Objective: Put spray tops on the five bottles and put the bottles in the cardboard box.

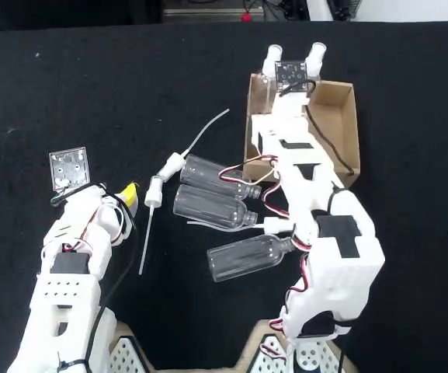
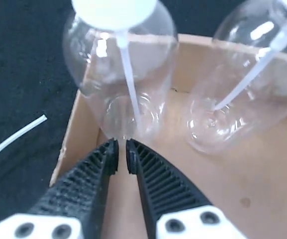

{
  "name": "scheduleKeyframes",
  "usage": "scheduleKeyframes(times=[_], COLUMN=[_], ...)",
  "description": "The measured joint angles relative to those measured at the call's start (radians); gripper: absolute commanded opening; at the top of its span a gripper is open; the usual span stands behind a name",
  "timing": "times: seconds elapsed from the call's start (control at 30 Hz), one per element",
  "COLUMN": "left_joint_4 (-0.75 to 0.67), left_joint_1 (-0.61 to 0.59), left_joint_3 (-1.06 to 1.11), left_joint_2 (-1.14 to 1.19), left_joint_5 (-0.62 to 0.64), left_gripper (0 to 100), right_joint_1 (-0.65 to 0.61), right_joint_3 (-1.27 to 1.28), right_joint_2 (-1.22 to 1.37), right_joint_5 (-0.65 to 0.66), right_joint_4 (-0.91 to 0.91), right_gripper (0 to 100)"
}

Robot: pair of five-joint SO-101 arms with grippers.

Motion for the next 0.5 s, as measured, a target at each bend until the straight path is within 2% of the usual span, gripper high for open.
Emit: scheduleKeyframes(times=[0.5], left_joint_4=[0.0], left_joint_1=[0.0], left_joint_3=[0.0], left_joint_2=[0.0], left_joint_5=[0.0], left_gripper=[21], right_joint_1=[0.0], right_joint_3=[0.0], right_joint_2=[0.0], right_joint_5=[0.0], right_joint_4=[-0.008], right_gripper=[1.1])
